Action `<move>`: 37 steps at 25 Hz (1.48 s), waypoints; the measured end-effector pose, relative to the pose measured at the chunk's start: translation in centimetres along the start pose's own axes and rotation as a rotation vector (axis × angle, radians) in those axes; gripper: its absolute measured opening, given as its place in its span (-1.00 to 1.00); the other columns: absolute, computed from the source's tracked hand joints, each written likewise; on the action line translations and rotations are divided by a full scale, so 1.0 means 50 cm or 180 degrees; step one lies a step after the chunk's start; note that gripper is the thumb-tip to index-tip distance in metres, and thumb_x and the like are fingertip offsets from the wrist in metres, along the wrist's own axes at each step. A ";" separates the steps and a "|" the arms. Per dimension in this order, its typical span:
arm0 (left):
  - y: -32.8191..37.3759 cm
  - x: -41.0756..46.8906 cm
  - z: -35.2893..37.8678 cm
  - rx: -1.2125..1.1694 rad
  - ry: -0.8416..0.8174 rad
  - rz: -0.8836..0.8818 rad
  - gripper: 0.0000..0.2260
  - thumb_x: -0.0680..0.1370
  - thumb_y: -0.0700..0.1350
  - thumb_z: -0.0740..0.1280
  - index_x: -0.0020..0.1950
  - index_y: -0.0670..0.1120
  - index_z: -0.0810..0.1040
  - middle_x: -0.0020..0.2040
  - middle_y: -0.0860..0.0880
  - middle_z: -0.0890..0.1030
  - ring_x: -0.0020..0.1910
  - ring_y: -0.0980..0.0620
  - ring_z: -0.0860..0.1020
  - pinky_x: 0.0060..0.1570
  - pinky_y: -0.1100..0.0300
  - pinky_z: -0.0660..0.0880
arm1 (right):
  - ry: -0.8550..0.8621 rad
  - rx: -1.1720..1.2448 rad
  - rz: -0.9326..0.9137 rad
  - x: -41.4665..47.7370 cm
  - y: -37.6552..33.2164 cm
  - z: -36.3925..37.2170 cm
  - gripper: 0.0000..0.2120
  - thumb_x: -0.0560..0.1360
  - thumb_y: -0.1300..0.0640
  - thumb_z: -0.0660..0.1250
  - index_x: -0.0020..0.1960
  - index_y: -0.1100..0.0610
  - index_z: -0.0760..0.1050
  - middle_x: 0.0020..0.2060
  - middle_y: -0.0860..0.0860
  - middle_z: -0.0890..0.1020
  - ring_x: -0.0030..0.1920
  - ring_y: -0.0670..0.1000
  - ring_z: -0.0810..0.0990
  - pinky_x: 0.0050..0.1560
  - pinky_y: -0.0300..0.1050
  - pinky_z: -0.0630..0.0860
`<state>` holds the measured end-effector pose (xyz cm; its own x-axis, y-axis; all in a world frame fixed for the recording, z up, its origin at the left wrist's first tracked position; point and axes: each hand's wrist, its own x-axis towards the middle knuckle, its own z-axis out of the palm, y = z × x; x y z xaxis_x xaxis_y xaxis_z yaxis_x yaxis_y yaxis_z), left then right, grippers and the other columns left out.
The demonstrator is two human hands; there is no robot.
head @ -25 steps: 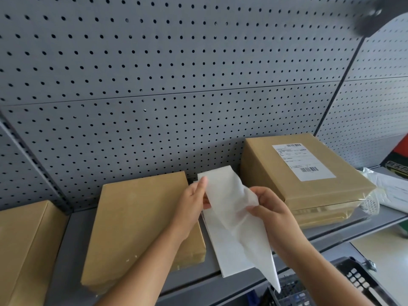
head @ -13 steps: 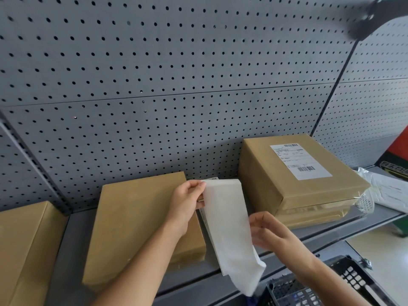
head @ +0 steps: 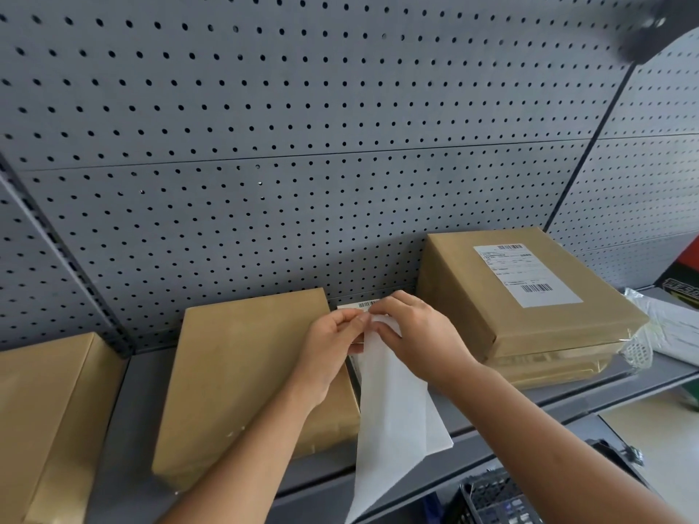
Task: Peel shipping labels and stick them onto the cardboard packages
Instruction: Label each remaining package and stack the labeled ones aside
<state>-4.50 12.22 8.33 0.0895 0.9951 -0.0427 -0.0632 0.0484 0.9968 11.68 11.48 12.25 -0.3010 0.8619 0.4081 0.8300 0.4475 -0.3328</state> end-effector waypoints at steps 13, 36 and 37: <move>-0.007 -0.003 -0.001 -0.0067 -0.0131 0.0040 -0.81 0.57 -0.16 0.46 0.14 -0.19 0.70 0.02 -0.17 0.76 0.09 -0.23 0.68 0.16 -0.07 0.62 | -0.0157 0.0103 0.0423 0.005 0.010 -0.014 -0.81 0.61 0.03 0.25 0.08 -0.03 0.64 -0.03 -0.13 0.67 -0.09 -0.06 0.61 -0.15 -0.14 0.55; 0.058 -0.005 0.042 -0.0136 -0.0383 -0.0057 -0.60 0.56 0.16 0.38 0.06 -0.18 0.69 -0.02 -0.18 0.74 -0.11 -0.01 0.67 -0.05 0.03 0.58 | 0.0159 0.0033 0.0317 0.018 -0.029 -0.101 -0.81 0.63 -0.04 0.20 0.09 -0.02 0.57 -0.12 -0.13 0.66 -0.15 0.01 0.61 -0.16 -0.02 0.57; 0.055 -0.005 0.041 -0.0211 -0.0357 -0.0021 -0.61 0.54 0.16 0.39 0.05 -0.17 0.70 -0.06 -0.19 0.72 -0.13 -0.02 0.66 -0.10 0.07 0.58 | 0.0123 0.0126 0.0309 0.015 -0.025 -0.099 -0.81 0.62 -0.05 0.22 0.10 -0.03 0.57 -0.07 -0.13 0.66 -0.11 -0.02 0.61 -0.12 -0.01 0.58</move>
<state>-2.68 11.95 11.21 0.2005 0.9790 -0.0378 -0.1275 0.0644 0.9897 12.73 10.37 17.19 -0.2012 0.8921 0.4046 0.8349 0.3722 -0.4054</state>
